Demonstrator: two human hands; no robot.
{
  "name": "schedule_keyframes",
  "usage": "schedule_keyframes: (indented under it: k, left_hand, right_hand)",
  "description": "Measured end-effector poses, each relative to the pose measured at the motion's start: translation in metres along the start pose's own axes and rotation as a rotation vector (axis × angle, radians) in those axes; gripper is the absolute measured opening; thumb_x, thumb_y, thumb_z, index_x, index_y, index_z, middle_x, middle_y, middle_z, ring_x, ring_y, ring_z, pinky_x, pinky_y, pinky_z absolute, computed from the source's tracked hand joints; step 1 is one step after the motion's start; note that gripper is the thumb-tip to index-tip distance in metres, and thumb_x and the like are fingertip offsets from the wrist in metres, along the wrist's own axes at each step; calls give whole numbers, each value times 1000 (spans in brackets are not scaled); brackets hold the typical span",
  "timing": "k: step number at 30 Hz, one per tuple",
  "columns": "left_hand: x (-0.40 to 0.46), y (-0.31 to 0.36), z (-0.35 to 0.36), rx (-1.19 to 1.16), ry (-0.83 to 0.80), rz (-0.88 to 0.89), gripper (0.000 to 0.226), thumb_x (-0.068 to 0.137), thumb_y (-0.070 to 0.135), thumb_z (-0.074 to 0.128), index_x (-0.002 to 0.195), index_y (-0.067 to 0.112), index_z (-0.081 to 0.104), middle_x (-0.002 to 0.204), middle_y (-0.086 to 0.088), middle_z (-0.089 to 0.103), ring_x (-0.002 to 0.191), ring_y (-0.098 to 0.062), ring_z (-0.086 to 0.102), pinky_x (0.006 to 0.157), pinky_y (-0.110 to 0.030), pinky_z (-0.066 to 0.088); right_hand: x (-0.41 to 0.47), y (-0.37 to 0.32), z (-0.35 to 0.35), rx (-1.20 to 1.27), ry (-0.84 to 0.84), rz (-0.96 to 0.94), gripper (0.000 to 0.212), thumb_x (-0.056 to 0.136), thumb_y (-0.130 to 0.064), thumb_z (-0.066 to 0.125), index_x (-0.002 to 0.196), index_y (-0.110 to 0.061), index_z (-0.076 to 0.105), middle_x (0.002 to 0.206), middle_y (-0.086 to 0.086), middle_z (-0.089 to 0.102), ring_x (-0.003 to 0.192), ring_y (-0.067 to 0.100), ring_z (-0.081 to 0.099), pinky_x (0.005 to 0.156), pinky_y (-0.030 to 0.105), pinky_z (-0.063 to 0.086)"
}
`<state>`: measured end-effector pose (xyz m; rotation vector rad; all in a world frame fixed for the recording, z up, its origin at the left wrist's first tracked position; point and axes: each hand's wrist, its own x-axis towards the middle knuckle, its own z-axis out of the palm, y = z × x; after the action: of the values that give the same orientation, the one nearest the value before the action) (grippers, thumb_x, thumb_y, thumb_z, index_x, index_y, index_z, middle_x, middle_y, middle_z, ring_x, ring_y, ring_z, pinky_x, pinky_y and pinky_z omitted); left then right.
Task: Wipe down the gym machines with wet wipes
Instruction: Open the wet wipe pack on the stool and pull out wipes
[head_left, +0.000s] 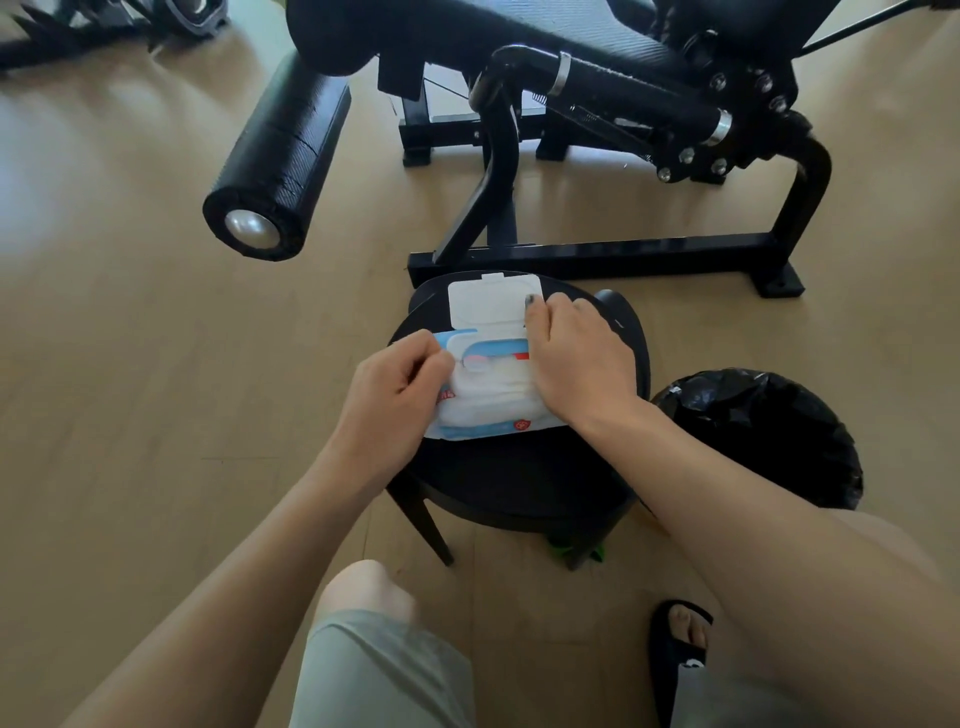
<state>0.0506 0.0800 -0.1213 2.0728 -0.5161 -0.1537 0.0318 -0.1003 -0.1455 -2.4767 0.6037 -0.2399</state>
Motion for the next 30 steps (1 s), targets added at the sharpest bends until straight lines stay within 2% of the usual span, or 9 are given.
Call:
schedule_keyframes:
  k: [3,6,7,10,13,15,19,28,30]
  left_hand:
    - [6,2,3,-82,2,-64,37,102,11,49,66,19,47,56,19,46,60,0,43,54,-12,34]
    - [7,2,3,-80,-20,-87,36,102,15,49,67,18,47,56,18,45,59,-1,43,53,-13,34]
    - [7,4,3,-76,-16,-88,36,102,15,49,67,19,47,58,16,46,59,0,44,53,-13,34]
    - [6,6,4,25,39,-62,31,100,11,51,70,19,49,66,10,48,61,1,47,55,-11,36]
    - [5,0,2,249,83,62,8,95,11,56,94,18,53,89,4,53,76,-6,49,63,-13,38]
    - [5,0,0,409,51,206,19,94,10,55,109,21,56,108,3,52,88,-8,51,75,-18,43]
    - [17,15,-3,659,-87,515,31,90,14,41,96,18,71,106,-2,61,94,-21,53,73,-32,41]
    - [34,41,0,609,-210,268,37,98,42,41,66,28,54,82,7,53,74,-16,52,59,-29,36]
    - [38,40,0,698,-236,314,25,98,39,50,76,29,55,87,9,51,79,-14,54,60,-27,35]
  right_hand:
    - [-3,0,-4,90,77,-10,29,107,-44,39,107,-18,50,102,1,55,88,19,59,75,44,55]
    - [-12,0,-20,45,327,-298,14,98,-26,60,103,-14,56,101,2,53,87,16,51,72,31,48]
    - [-13,-1,-27,38,290,-408,10,93,-21,64,100,-14,60,98,0,54,87,15,51,73,29,47]
    - [-16,-7,-44,52,-169,-573,13,91,-13,65,101,-19,72,99,-6,62,94,11,55,82,30,50]
    - [-16,-7,-54,32,-296,-556,19,93,-12,62,104,-21,74,102,-8,63,96,8,56,85,22,46]
    - [-17,-2,-57,66,-237,-528,18,93,-11,62,106,-18,72,103,-8,60,93,6,55,80,13,42]
    - [-23,8,-46,120,-93,-486,15,92,-7,63,104,-13,71,110,-4,58,100,7,54,88,9,42]
    - [-32,16,-17,295,178,-319,16,91,-7,57,100,-9,70,106,-7,56,101,10,54,89,22,49]
    - [-31,17,-13,320,211,-304,17,89,-7,55,97,-9,70,104,-8,54,99,11,54,89,28,51]
